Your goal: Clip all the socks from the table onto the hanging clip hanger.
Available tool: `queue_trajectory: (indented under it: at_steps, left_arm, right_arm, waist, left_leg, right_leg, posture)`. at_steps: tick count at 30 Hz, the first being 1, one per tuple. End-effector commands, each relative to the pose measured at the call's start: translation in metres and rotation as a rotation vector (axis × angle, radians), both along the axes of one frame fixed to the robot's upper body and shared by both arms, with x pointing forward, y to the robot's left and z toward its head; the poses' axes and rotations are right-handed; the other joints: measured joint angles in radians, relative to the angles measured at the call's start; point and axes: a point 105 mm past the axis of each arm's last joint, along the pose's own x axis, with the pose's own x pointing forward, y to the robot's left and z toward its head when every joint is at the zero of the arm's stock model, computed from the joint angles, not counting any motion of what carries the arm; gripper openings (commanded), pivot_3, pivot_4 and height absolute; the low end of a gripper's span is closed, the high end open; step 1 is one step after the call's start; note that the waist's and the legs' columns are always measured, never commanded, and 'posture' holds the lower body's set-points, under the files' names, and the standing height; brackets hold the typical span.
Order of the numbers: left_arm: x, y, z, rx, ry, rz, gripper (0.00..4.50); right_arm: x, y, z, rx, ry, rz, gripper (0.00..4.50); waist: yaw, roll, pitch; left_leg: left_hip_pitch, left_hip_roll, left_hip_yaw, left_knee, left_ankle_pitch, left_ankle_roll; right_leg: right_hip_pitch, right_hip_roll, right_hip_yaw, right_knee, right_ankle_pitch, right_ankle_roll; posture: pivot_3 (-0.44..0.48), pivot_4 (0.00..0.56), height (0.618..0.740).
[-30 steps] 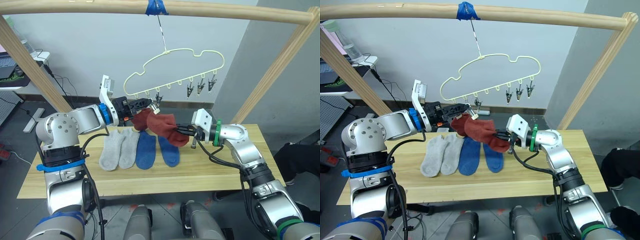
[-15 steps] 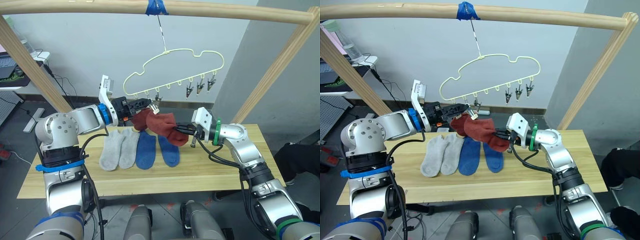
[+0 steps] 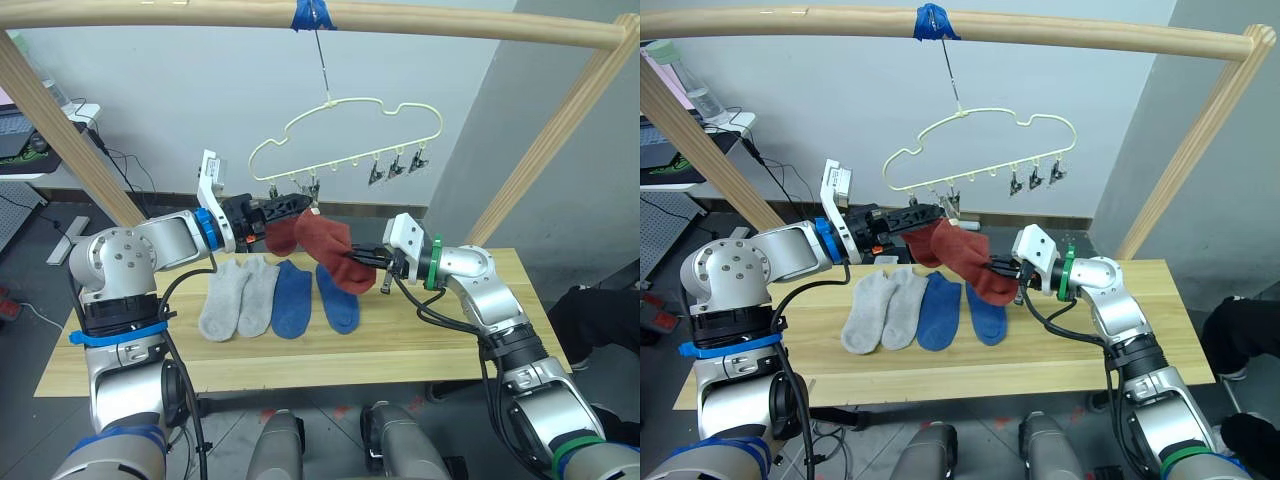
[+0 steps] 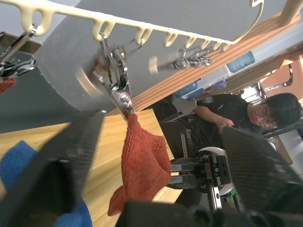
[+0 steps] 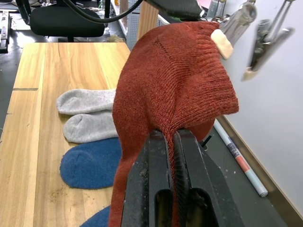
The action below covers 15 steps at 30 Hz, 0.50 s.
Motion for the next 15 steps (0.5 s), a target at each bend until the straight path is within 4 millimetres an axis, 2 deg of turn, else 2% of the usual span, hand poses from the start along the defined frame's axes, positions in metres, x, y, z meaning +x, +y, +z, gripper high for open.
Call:
queue_trajectory:
  at_steps: [1,7,11,15]
  left_arm:
    - [-0.007,-0.001,0.012,0.045,-0.104,-0.011,4.46]
    - [-0.011,-0.002,0.006,0.216,-0.25,0.007,4.46]
    - [-0.03,-0.007,0.0,0.358,-0.407,-0.042,4.5]
    - [-0.027,-0.005,-0.004,0.318,-0.418,0.039,4.5]
  right_arm:
    - [0.002,0.002,0.015,0.033,-0.056,0.0,0.0]
    - [0.003,0.006,0.017,0.039,-0.071,-0.017,0.0]
    - [0.001,0.009,0.016,0.048,-0.065,-0.032,1.06]
    - [-0.011,0.002,0.011,0.046,-0.042,-0.031,2.42]
  waist:
    - [0.0,0.0,0.0]
    - [0.0,0.0,0.0]
    - [-0.002,0.0,0.0]
    - [0.009,0.0,0.0]
  left_leg:
    - [0.0,0.0,0.0,0.0,0.0,0.0]
    - [0.0,0.0,0.0,0.0,0.0,0.0]
    - [0.0,0.0,0.002,-0.001,0.0,0.0]
    - [0.0,0.0,0.001,0.0,0.0,0.0]
  right_leg:
    - [0.0,0.0,0.0,0.0,0.0,0.0]
    - [0.0,0.0,0.0,0.0,0.0,0.0]
    - [0.0,0.0,0.002,0.0,0.0,0.0]
    - [0.0,0.0,0.001,0.0,0.0,0.0]
  posture:
    - [0.055,0.134,0.74]
    - [0.053,0.145,0.74]
    - [0.055,0.151,0.74]
    - [0.052,0.159,0.74]
